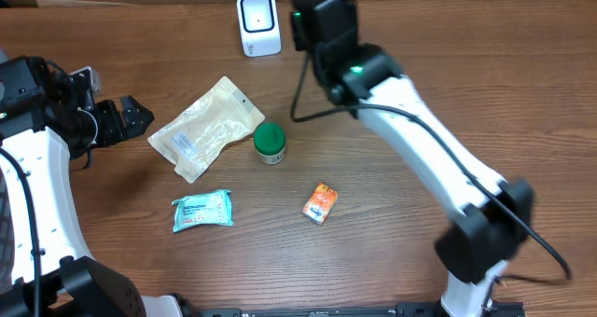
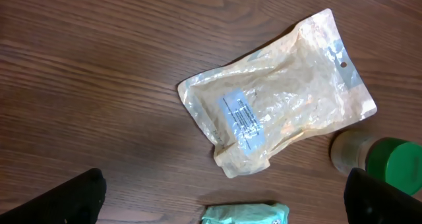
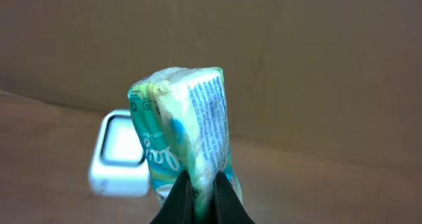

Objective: Scan the item barcode
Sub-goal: 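Carry the mint-green packet to the white scanner with the right gripper, then move the packet back right and drop it on the table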

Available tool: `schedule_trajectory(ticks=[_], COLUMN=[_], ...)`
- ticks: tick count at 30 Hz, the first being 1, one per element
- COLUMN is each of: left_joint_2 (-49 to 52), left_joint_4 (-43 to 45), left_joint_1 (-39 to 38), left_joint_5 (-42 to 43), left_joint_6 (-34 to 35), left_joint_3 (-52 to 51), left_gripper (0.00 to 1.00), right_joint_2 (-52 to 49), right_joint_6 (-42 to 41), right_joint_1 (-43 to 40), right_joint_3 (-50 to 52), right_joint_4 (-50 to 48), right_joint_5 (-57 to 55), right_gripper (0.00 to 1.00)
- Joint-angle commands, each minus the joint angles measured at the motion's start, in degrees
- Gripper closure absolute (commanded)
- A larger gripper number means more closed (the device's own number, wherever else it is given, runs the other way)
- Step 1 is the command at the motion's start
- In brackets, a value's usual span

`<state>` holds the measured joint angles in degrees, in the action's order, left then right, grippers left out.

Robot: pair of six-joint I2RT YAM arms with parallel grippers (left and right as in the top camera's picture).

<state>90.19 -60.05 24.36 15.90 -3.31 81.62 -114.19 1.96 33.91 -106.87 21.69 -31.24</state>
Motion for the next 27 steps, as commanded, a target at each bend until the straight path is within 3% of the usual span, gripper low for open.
schedule_trajectory(ticks=[1,6,14,27], left_joint_2=[-0.6,-0.6,-0.6,-0.6], left_joint_4=[0.1,0.1,0.1,0.1], left_joint_1=[-0.3,-0.3,-0.3,-0.3], left_joint_5=[0.4,0.4,0.4,0.4], left_joint_6=[0.6,0.6,0.6,0.6], left_joint_3=[-0.1,-0.1,-0.1,-0.1], left_gripper=[0.00,0.01,0.00,0.00], right_joint_2=[-5.7,-15.0,-23.8,-28.7], right_joint_6=[15.9,31.7,40.7,47.3], right_joint_1=[-0.1,-0.1,0.3,0.7], right_joint_3=[-0.5,-0.5,-0.5,-0.5], right_joint_4=[-7.0,-22.7,-36.4,-40.9], right_joint_5=[-3.8,-0.3,9.0,13.9], right_gripper=[0.96,0.96,0.96,0.96])
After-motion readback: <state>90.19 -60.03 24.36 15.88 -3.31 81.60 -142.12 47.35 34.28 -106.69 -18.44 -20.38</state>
